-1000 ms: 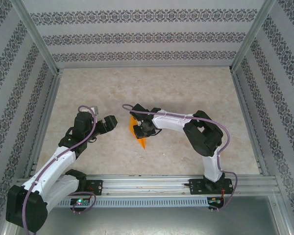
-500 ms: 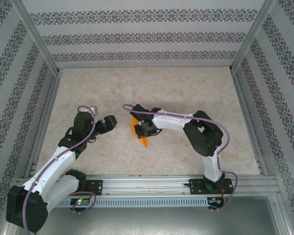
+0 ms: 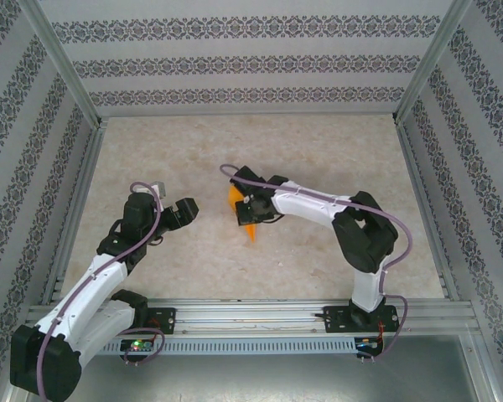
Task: Fold a paper plane with a square sheet of paper (fold left side to right side)
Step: Pick up the paper plane at the center of the table, then place the paper plane at the center of the table.
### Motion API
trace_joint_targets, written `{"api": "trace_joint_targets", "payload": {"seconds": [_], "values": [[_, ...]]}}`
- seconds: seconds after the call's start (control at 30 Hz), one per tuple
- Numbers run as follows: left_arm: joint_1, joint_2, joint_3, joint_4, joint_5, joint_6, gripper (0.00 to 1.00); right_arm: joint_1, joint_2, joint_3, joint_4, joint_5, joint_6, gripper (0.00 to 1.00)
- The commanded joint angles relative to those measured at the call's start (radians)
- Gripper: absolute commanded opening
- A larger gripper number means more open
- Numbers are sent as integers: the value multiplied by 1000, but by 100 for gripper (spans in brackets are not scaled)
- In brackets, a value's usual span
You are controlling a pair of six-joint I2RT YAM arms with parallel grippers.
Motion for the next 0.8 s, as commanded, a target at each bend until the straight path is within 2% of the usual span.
{"api": "trace_joint_targets", "payload": {"seconds": [0.0,0.17,0.37,0.57,0.77], "values": [[19,-26,15,-42,-3,37,91,-63,-23,54,-33,70,38,1],[21,-44,20,-74,-9,57,91,-140,65,186,-82,123,12,1],[24,-40,18,-77,7,58,92,-199,198,354,-140,129,-14,1],[28,-30,16,-85,24,57,92,-222,318,450,-179,92,-15,2],[27,-27,15,-84,25,51,92,-221,378,474,-190,78,-26,3]]}}
